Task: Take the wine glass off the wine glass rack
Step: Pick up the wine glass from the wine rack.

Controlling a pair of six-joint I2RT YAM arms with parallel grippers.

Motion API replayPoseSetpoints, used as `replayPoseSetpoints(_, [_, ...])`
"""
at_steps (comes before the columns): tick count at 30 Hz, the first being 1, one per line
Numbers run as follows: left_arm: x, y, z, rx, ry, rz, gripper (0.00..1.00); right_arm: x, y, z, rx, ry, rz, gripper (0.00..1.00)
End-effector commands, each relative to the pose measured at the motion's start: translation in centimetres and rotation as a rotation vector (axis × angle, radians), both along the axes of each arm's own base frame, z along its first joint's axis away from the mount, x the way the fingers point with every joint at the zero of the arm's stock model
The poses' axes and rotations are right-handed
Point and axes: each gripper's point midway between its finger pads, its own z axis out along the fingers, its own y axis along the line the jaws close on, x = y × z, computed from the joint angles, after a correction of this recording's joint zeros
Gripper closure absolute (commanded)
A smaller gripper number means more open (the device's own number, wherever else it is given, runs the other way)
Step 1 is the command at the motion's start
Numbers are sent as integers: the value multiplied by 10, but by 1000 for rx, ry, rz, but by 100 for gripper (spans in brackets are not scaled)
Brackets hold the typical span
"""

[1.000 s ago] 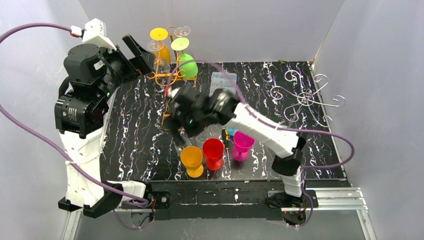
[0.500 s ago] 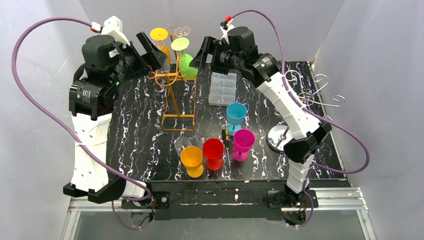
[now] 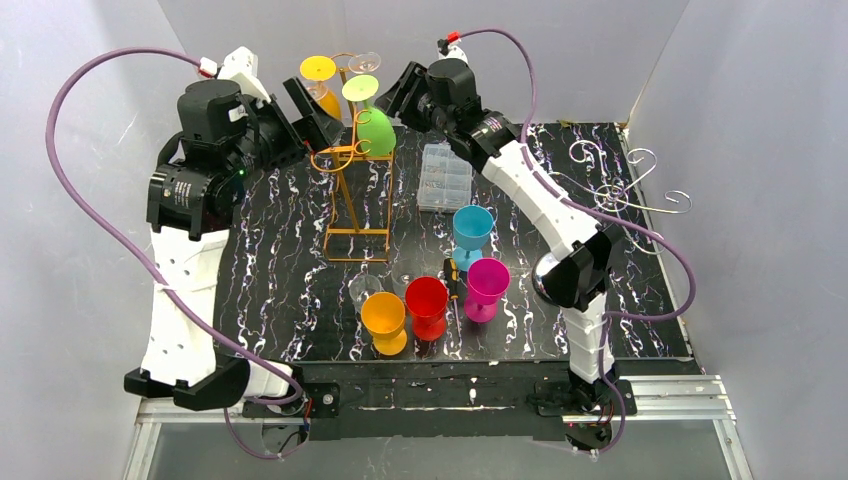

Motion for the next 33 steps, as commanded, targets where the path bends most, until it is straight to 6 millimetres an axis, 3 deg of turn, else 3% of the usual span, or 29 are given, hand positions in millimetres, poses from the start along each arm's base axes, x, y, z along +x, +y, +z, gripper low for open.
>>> replayPoseSetpoints(1, [-14,0,14,-26,-47,-15,2,19,-9,61,149,-151,-114,43])
replayPoseSetpoints(14, [-20,0,20,-33,-69,-24,2,45,0,50,185,-160,-174,51])
replayPoseSetpoints(33, [-20,0,21,-28,-74,-29,2,62,18,33,215,-156,-168,57])
